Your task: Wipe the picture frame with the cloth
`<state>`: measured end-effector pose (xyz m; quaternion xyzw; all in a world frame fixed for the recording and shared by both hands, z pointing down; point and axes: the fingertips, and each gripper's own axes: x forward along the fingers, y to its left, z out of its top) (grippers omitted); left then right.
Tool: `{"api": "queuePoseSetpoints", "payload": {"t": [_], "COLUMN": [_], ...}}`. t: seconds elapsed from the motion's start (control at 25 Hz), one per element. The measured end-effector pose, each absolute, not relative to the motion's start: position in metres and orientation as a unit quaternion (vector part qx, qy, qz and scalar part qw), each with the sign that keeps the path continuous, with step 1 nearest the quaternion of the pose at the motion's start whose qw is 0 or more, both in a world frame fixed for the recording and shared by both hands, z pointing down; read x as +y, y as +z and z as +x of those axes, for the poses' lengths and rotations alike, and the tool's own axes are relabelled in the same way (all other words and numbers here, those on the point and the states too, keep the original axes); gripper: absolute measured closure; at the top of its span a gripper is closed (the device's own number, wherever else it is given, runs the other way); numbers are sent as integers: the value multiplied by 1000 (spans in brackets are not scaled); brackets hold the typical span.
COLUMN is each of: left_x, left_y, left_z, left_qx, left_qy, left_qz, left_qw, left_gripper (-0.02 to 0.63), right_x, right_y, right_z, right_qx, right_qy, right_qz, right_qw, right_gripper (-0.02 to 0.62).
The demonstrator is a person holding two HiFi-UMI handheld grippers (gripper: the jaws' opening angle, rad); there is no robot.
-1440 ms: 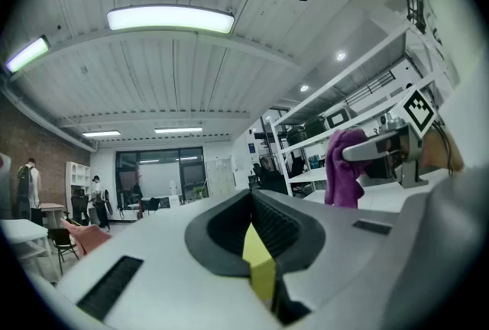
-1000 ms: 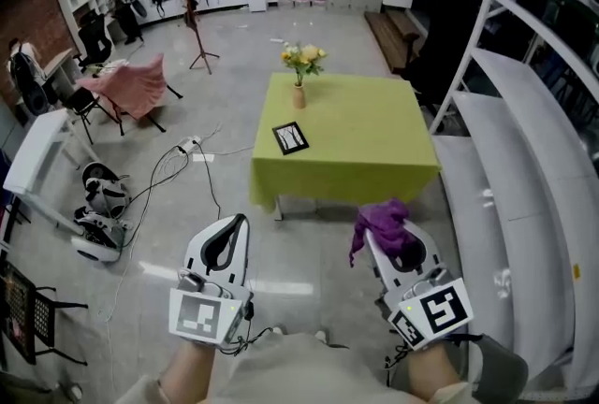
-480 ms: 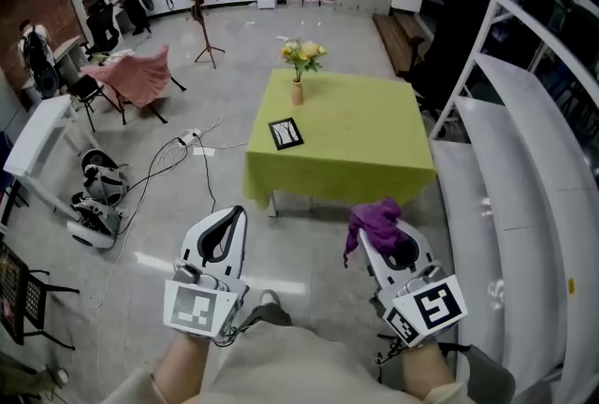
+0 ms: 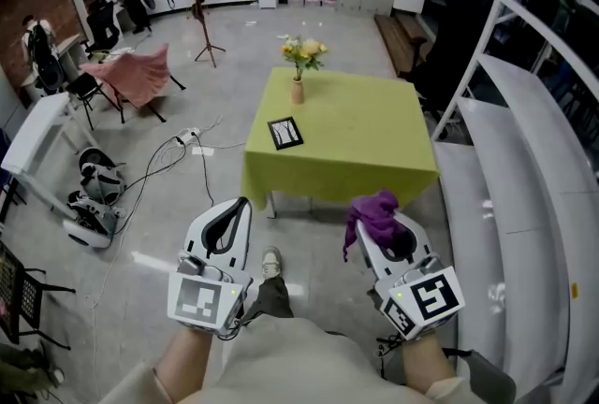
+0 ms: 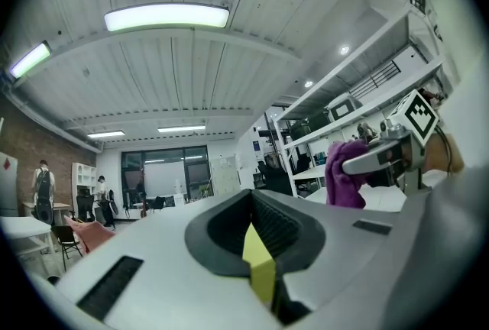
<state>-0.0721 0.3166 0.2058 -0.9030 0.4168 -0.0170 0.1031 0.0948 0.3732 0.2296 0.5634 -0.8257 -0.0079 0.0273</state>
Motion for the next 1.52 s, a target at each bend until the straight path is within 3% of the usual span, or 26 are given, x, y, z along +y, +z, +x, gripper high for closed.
{"api": "queuePoseSetpoints", "payload": {"t": [0.64, 1.52], "left_x": [183, -109], "left_y": [241, 311], "left_z": [-75, -77], "left_qx": [414, 338], "left_qy": [-35, -118], "left_qz": [-907, -934], "left_qw": [67, 0], "left_gripper": [598, 598], "right_x": [241, -56], "right_y": [263, 304], "right_z": [88, 70], "right_qx": [-828, -807], "right_qy": [25, 118], "right_qz": [556, 567], "right_qw": [68, 114], "right_gripper": [483, 483]}}
